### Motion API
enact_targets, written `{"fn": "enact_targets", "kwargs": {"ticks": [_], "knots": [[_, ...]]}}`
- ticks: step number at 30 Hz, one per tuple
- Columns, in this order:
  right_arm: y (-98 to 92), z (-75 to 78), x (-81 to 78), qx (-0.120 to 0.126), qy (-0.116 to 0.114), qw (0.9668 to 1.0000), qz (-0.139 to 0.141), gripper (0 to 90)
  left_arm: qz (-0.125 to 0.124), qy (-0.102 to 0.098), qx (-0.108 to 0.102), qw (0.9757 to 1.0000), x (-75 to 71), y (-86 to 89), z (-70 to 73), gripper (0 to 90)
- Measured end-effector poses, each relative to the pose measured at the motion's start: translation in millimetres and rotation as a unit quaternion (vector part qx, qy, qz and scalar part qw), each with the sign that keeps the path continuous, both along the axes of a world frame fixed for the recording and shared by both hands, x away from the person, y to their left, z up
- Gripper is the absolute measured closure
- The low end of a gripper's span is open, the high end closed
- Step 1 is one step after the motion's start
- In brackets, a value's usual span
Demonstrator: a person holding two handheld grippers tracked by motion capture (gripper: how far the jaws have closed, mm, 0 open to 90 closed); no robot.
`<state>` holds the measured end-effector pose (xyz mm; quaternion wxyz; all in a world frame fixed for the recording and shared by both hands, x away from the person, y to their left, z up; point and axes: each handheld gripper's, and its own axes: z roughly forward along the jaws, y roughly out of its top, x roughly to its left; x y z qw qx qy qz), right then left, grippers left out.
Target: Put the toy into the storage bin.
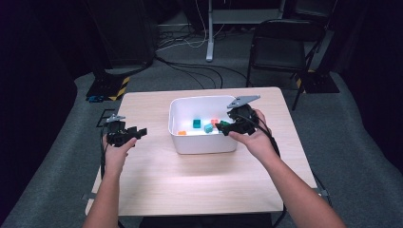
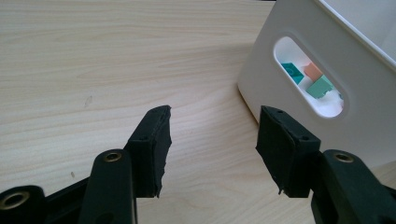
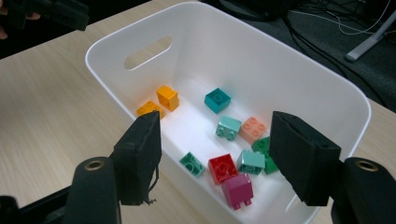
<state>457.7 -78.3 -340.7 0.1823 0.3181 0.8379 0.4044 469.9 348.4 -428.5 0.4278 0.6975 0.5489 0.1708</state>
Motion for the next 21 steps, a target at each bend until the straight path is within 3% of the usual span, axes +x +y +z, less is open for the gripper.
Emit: {"fn": "enact_targets", "kwargs": {"ticks": [6,11,13,21], "knots": [[-0.1,-10.0,-23.8,0.007,0.013,0.9996,0.023,32.7,0.002,0.002,-0.002,1.0,0.8,-1.8,-1.0,44.1],[2.7,-20.7,-37.9,0.004,0.009,0.9992,0.04,31.9,0.0,0.0,0.001,1.0,0.8,-1.5,-0.5,44.1],[1.6,-30.1,-49.5,0.015,0.009,0.9991,0.04,31.9,0.001,-0.003,0.002,1.0,0.7,-0.6,-0.7,44.1],[-10.1,-58.0,-63.2,0.019,0.014,0.9992,0.032,31.7,0.004,-0.001,0.006,1.0,0.8,-2.0,-1.6,44.1]]}}
